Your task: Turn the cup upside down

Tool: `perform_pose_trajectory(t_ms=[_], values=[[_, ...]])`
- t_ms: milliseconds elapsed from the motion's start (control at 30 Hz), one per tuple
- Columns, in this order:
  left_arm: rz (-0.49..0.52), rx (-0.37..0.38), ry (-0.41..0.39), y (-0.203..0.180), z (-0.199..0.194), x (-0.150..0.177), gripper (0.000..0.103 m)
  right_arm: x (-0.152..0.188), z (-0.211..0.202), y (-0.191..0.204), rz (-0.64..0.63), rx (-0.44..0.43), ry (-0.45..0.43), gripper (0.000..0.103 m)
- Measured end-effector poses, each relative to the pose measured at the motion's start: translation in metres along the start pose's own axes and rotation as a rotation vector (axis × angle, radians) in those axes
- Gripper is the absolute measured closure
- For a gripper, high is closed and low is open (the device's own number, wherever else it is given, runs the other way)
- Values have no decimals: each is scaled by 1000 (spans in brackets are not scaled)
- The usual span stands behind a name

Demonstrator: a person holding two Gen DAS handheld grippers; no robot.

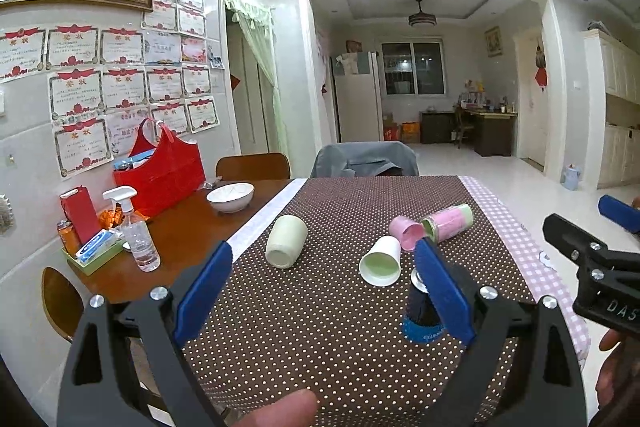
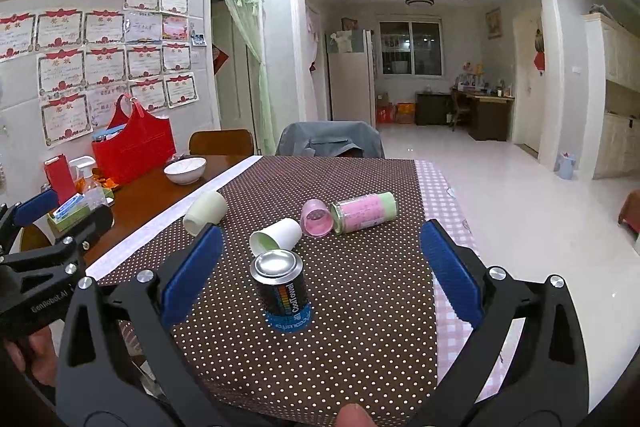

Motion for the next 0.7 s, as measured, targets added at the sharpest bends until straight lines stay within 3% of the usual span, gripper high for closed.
perform_pose_trajectory(t_ms=[700], values=[[-24, 4, -16, -1, -10, -1, 12, 1, 0, 8, 4, 3, 2, 6]])
Point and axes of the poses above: each gripper's, at about its wrist camera, not at the fingertips, and z roughly the way its jaws point, y to its left, x to its underside, the point moved 2 cm from there along z, roughly the way its jaws point, and after that the axes turned 5 degrees about -z, right-handed, at the moved point
